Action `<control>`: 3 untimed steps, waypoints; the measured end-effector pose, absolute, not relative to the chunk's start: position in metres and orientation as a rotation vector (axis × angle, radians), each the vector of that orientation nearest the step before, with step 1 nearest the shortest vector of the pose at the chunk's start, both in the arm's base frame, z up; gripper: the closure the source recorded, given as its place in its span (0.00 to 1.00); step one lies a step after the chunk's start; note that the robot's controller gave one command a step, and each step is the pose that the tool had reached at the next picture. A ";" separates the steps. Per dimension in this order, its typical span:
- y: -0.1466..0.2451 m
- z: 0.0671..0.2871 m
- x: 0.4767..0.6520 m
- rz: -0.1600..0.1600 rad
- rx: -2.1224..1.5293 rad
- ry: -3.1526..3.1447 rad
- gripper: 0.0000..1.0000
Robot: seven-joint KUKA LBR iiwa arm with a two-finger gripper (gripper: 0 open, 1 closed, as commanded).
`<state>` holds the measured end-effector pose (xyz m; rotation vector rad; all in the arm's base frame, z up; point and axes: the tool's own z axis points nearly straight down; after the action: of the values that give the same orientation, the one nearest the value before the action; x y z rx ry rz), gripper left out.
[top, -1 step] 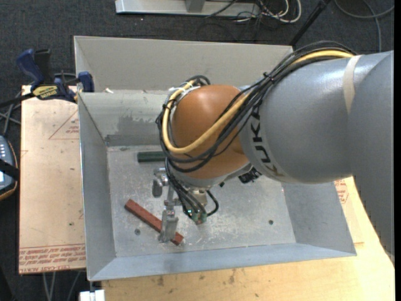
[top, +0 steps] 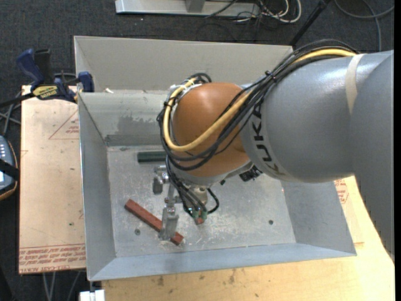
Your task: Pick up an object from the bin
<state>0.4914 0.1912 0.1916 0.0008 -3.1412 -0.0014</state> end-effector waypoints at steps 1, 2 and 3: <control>0.185 0.138 0.511 -0.006 -0.083 -3.147 0.00; 0.195 0.097 0.502 0.000 -0.028 -3.140 0.00; 0.178 0.071 0.533 -0.002 0.150 -3.140 1.00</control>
Offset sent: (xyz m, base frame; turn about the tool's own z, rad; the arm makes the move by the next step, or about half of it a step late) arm 0.0095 0.0061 -0.0968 0.0156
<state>0.5334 0.1778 0.0708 0.1502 -3.1404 -0.0019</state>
